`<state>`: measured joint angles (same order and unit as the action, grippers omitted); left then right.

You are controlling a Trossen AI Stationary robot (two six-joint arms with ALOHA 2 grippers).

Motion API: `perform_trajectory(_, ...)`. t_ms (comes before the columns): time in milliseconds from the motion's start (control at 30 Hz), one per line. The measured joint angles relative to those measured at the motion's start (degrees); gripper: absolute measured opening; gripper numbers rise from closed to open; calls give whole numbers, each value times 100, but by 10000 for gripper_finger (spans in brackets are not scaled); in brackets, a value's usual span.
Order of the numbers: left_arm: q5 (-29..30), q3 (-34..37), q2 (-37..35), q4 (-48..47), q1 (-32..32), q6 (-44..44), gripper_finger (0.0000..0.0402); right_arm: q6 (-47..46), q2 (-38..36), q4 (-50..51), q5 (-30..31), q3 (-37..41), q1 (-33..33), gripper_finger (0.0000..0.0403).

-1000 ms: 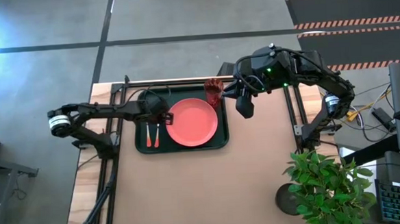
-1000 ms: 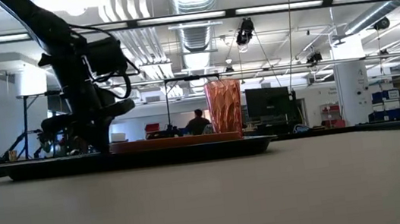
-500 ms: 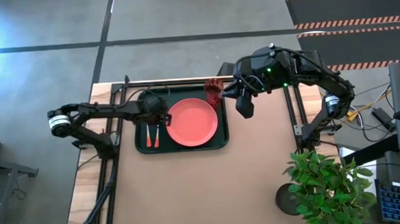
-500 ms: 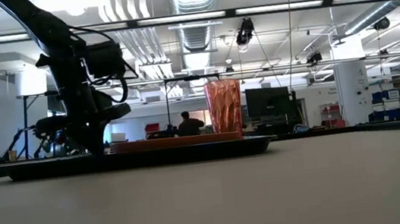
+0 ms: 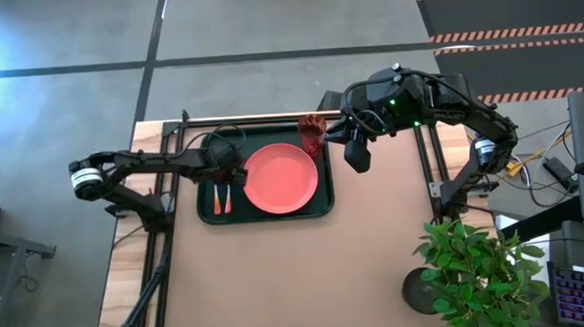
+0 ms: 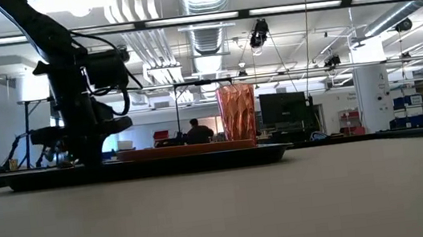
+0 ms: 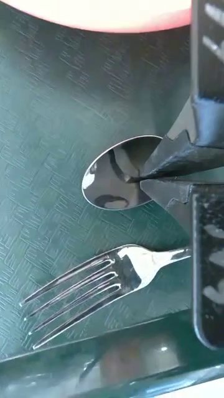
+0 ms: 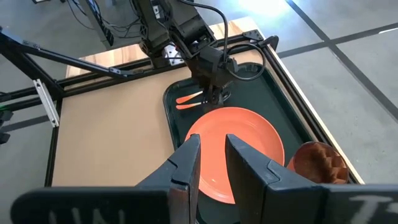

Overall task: Pick and place plate/cup/fork/spoon on tray
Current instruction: Adjust the orange spoon on the black tray

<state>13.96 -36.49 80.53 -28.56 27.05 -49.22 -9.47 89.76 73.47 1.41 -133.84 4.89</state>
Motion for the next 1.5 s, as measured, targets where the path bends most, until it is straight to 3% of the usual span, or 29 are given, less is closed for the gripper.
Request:
perform_trajectory(300, -10, -94, -2, -88, -1, -8, 0, 2, 0, 0, -2, 0, 0, 66)
perform_trajectory(767, -14, -1052, -9, -96, -15, 501, 0, 39, 0, 9, 7, 0, 0, 66)
perform_trajectory(1500, -147, -833, 304, 12, -17, 314, 0, 43, 2, 4, 10, 0, 0, 66)
